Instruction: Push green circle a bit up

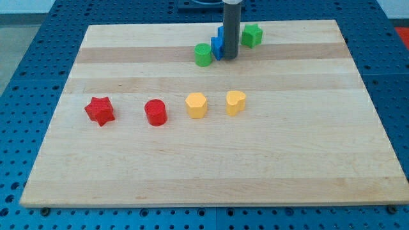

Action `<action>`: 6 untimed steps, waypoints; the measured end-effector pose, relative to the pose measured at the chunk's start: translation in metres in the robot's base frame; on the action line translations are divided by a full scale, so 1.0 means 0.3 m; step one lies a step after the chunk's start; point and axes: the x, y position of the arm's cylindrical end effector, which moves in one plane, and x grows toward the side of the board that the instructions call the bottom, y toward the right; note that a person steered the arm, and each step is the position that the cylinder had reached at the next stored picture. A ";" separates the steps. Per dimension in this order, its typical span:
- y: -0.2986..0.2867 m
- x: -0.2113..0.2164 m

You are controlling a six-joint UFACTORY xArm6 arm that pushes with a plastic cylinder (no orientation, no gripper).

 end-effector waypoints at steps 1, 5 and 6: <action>-0.003 0.095; -0.268 0.106; -0.268 0.085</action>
